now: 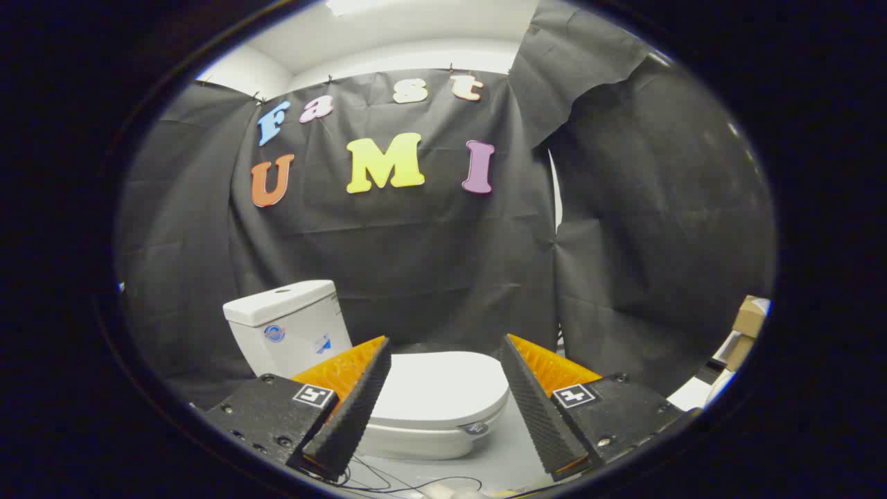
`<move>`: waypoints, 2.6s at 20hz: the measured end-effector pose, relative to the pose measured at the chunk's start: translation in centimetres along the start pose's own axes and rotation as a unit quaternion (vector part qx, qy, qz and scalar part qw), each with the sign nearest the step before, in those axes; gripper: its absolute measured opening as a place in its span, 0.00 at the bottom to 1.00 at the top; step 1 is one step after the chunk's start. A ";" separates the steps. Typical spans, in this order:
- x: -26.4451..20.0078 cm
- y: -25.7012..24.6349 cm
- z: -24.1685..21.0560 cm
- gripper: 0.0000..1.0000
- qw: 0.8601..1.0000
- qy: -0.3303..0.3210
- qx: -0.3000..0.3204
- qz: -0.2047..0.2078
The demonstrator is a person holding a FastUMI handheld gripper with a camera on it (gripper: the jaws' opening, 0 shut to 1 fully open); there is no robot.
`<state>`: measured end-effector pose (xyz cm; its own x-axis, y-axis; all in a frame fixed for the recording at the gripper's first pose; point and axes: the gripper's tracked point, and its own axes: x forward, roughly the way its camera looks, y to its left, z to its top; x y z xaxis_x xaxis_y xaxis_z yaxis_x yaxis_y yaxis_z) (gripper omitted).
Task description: Open the toilet lid.
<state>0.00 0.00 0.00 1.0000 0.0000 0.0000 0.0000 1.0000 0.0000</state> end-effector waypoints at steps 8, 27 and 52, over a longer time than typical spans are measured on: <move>-0.2 0.4 0.2 1.00 1.000 -0.001 -0.004 0.003; 9.3 -1.9 1.7 1.00 1.000 0.018 0.015 0.006; 17.5 -9.5 -27.0 0.95 0.852 0.276 0.445 0.017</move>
<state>17.48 -9.49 -27.02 0.8475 0.2739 -0.4548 0.2165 0.6039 0.7671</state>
